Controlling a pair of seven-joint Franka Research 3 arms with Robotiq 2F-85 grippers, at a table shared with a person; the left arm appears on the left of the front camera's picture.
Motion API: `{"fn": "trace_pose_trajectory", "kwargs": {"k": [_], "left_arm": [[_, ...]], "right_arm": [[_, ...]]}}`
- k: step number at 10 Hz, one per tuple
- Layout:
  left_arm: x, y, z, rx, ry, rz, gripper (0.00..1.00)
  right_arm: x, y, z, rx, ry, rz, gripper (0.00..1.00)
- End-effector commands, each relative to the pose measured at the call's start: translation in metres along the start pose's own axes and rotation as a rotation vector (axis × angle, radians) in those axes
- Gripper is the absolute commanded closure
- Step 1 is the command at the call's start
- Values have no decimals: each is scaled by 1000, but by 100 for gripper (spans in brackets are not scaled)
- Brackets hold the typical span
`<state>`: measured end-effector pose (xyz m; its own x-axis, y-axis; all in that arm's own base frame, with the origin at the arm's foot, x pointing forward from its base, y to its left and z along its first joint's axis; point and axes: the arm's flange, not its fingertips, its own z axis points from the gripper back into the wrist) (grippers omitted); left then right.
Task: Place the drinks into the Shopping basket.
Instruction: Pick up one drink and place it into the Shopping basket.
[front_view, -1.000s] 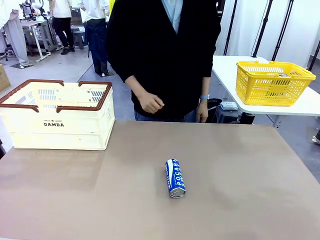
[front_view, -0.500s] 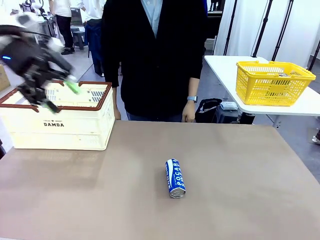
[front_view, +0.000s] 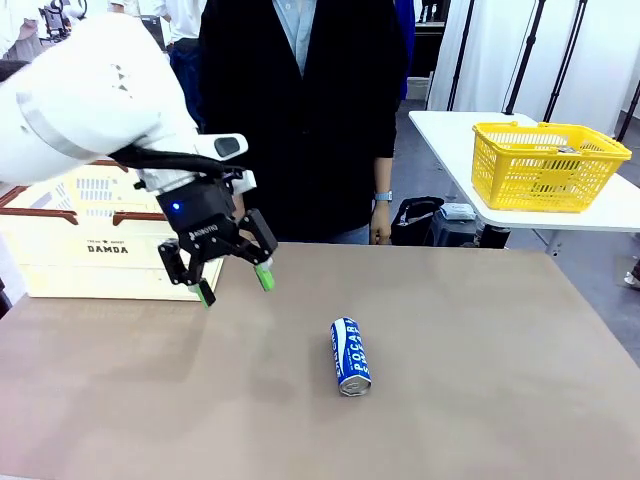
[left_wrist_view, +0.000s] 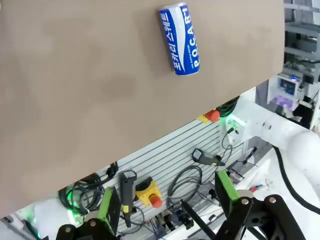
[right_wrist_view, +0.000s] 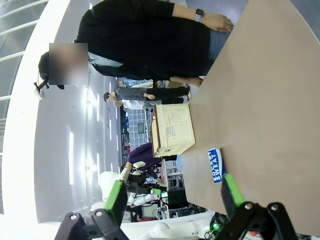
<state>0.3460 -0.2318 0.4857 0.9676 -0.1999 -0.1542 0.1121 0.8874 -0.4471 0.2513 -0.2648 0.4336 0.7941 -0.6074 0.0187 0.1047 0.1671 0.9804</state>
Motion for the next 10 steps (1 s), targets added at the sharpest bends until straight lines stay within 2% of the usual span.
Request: {"fn": "trace_pose_trajectory", "kwargs": {"k": [1,3,4,7,9,10], "left_arm": [[-5,14,32,-15,-4,-9,0],[-1,8,18,-17,-8,5,0],[-11,9,8,3,-93,20,0],[-34,-72,-56,215,-297,64,0],[-21,-110,-99,268,-329,64,0],[-10,-120,-111,261,-332,4,0]], "right_arm": [[0,3,1,16,-3,-5,0],[0,3,1,16,-3,-5,0],[0,3,1,16,-3,-5,0],[0,3,1,16,-3,-5,0],[0,3,1,16,-3,-5,0],[0,3,1,16,-3,-5,0]]}}
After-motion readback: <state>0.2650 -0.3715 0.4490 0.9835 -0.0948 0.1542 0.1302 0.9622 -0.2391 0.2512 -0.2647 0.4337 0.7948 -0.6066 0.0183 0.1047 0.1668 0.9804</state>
